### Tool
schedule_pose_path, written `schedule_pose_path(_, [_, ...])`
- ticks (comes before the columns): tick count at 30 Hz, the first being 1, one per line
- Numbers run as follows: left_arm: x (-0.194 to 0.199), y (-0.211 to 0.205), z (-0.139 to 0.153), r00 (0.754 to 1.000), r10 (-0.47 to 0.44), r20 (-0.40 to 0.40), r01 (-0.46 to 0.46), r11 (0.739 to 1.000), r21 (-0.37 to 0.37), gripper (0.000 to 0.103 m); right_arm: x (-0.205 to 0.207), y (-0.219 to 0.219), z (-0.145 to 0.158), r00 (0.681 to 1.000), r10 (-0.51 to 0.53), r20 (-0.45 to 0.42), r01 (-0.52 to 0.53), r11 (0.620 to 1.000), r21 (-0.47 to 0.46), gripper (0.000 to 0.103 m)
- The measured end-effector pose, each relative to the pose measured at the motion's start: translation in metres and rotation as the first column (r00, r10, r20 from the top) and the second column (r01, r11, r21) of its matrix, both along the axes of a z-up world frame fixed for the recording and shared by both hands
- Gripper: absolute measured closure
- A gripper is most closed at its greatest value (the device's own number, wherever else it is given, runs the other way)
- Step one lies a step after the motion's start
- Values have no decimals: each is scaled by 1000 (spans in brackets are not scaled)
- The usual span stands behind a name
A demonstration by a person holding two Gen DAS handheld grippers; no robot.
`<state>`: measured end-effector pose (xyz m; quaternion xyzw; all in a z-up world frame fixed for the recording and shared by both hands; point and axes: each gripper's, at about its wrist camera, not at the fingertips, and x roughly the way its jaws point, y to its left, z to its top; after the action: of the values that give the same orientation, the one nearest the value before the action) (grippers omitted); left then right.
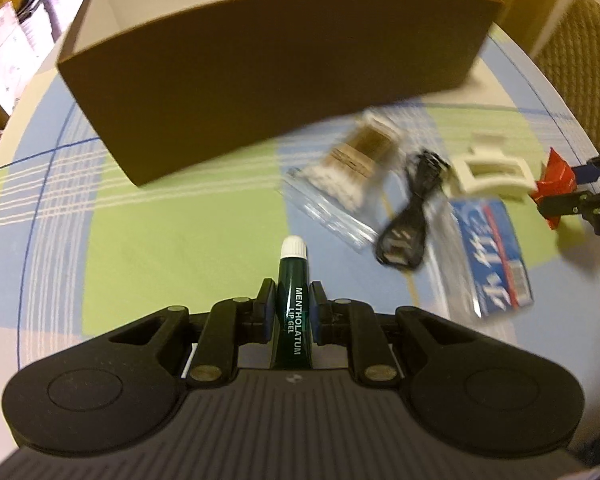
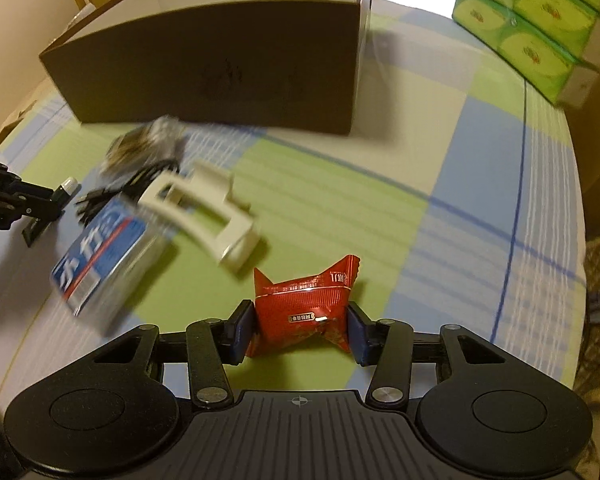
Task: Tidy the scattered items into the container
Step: 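Lift the lip gel and candy packet with both tools and carry them over the box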
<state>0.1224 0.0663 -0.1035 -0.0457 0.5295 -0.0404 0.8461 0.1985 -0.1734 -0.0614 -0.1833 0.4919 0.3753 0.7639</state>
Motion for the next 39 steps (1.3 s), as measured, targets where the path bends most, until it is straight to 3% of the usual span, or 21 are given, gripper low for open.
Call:
schedule_pose_path(4, [-7,-10,2,1000,-9,-16,9,1000,-5,90,-12,-6,1,1000,7,-4,-7,1000,4,52])
schedule_pose_path(7, [-4,-14,2,1000,1,-19,-1,1000,-1,89,-13,-5,1,999,-19,26,19,1000,-5,9])
schedule_pose_path(12, [-6,-10,4,1000,5,-16,-5,1000,10,89,-13,2,0,999,-11,46,11,1000,-17,9])
schedule_pose_path(13, [-7,-10,4,1000,2,-12,-2,1000,13,89,-14,4,-2,999,1,50,0,1000,-28,17])
schedule_pose_path(14, [-8,-11,4,1000,-1,-10,1,1000,18,88,-15,5,-3,999,12,44,-11,999,-33,33])
schedule_pose_path(17, [-9,-14,5,1000,-8,-2,8,1000,30,90,-19,7,-3,998,32,47,-30,999,-37,41])
schedule_pose_path(19, [-9,-17,5,1000,-15,-3,15,999,34,90,-22,9,-1,998,50,39,-49,998,-31,53])
schedule_pose_path(30, [-19,-28,11,999,-28,-30,29,1000,13,90,-31,8,8,998,56,22,-56,998,3,54])
schedule_pose_path(39, [-23,-22,32,1000,-11,19,11,1000,7,90,-33,13,27,996,81,24,-82,995,62,54])
